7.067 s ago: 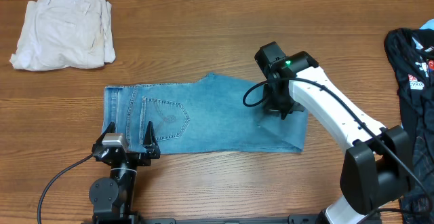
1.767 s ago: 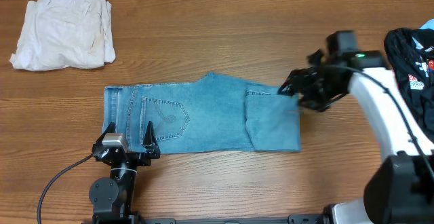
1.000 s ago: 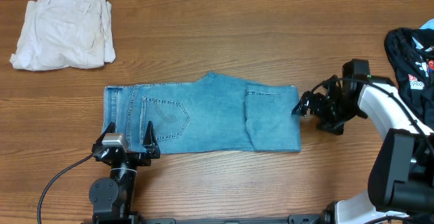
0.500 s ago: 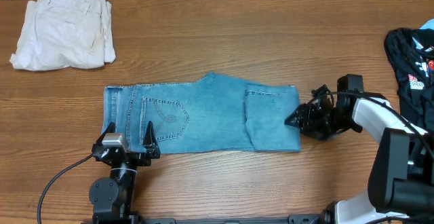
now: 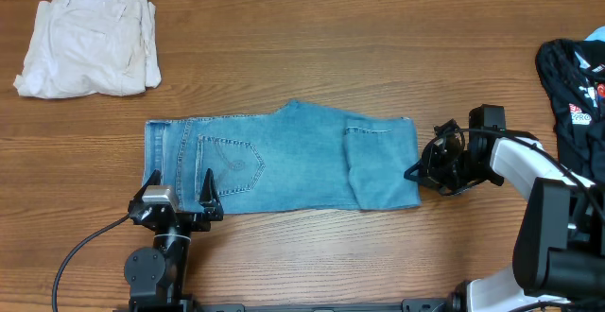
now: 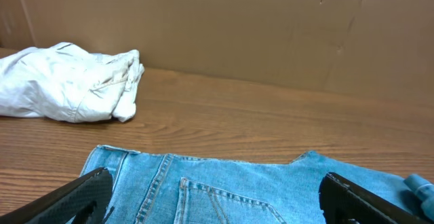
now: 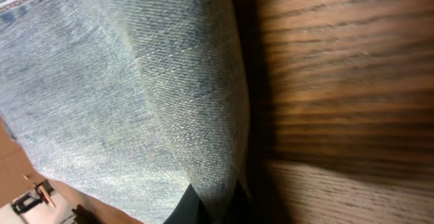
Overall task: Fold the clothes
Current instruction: 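Grasp the right folded edge of the jeans with right gripper, then fold the right edge leftward over the jeans with right gripper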
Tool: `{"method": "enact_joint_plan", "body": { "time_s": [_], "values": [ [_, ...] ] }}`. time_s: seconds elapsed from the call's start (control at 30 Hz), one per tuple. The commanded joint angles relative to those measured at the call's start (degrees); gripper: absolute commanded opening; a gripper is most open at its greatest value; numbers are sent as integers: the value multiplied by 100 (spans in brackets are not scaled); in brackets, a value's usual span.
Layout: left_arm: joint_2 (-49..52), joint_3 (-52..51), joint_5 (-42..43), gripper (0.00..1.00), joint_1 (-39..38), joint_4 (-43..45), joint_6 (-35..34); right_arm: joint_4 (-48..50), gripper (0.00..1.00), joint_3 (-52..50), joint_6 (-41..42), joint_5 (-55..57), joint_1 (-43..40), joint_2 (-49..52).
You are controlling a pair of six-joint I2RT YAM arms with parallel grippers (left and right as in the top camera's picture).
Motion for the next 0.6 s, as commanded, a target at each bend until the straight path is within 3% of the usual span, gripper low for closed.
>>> {"method": "enact_joint_plan", "body": {
  "time_s": [0.0,0.3,0.57],
  "values": [
    [-33,-22,2,100,24,0,109,-195,4,308,129,667,-216,-184],
    [-33,-22,2,100,24,0,109,-1445,4,1311,557,2527,-474,-1012],
    [-33,-22,2,100,24,0,109,-1773,4,1856,706,2859,-46,-1517]
  ]
}}
